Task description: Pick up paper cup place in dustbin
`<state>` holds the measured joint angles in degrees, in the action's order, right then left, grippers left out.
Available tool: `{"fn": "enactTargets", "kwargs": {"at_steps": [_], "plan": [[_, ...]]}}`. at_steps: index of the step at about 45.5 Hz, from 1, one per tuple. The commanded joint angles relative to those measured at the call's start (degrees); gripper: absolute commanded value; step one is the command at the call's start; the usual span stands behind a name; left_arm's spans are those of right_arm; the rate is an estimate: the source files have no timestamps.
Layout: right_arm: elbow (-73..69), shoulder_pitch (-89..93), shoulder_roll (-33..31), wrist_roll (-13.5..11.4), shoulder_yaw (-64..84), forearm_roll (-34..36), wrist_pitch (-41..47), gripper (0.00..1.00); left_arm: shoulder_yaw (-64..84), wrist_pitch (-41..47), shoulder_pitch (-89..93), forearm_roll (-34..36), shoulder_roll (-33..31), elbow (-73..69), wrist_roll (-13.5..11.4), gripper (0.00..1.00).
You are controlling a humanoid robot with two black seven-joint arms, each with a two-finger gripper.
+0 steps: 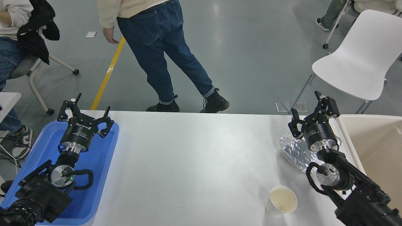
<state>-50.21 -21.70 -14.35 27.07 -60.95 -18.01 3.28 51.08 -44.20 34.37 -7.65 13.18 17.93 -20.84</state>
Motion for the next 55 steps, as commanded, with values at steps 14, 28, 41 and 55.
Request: {"fn": "enactTargets", "kwargs": {"at_steps": [14,28,41,55], "plan": [[0.12,0.43,0.02,0.0,0.13,0.0,0.06,1.0,-0.02,-0.01,0.0,0.0,0.0,0.0,-0.08,1.0],[0.12,0.35,0.02,0.0,0.04,0.0,0.06,1.0,-0.02,-0.01,0.0,0.0,0.0,0.0,-0.08,1.0],[0.03,0.17,-0.07,-0.17,0.31,-0.09,-0.02,1.0,-0.02,-0.01,0.0,0.0,0.0,0.0,-0.16,1.0],[-0.5,-1.93,-6.83,-0.09,11.19,0.17,-1.52,1.0,-0.02,-0.01,-0.09,0.0,0.0,0.0,-0.16,1.0]]}}
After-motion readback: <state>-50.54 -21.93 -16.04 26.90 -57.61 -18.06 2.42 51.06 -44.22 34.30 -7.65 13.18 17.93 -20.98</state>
